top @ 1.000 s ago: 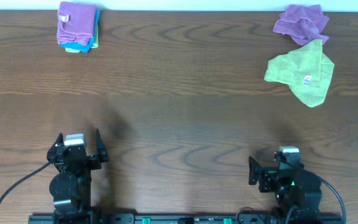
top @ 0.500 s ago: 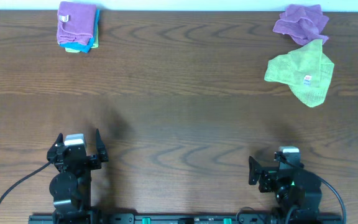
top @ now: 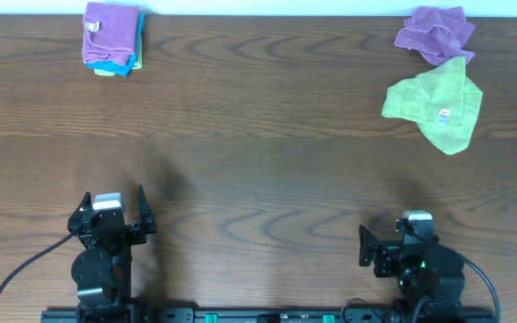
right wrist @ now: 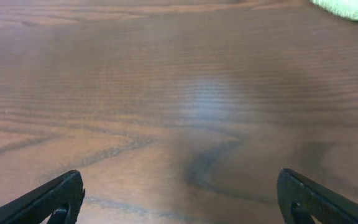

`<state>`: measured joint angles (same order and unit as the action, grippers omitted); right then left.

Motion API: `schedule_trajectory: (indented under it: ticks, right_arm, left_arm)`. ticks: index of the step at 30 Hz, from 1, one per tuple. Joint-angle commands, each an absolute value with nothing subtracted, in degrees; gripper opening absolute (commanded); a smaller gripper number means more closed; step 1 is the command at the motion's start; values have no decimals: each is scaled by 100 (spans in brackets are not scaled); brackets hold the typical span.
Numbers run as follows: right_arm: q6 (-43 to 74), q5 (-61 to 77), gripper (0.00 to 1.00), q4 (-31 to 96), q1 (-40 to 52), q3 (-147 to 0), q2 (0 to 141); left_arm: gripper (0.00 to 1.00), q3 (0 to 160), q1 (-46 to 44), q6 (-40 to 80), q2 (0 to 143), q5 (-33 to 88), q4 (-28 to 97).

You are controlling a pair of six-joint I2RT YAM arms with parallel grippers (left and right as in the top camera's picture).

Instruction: Fold the cloth

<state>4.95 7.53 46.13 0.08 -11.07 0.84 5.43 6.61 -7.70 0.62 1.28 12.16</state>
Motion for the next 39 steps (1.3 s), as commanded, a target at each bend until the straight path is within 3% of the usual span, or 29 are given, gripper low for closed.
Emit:
schedule_trajectory:
  ticks: [1,20,30,35,39]
  right_arm:
    - [464,794,99,4466,51,-1048,32]
    - [1472,775,99,1817,12,-1048,121]
    - [1887,622,99,642,-851,-1186,2154]
    - [1881,1610,99,-69,-1343,-1487,3039]
    - [1754,1636,98,-751,-1570,-1540,3347]
  left_arm:
    - [95,375,683,-768,36,64,1264]
    - [95,375,683,-768,36,64,1264]
    - [95,375,683,-768,36,64,1264]
    - [95,375,683,-768,34,64,1264]
    - [95,375,683,-768,36,64,1264]
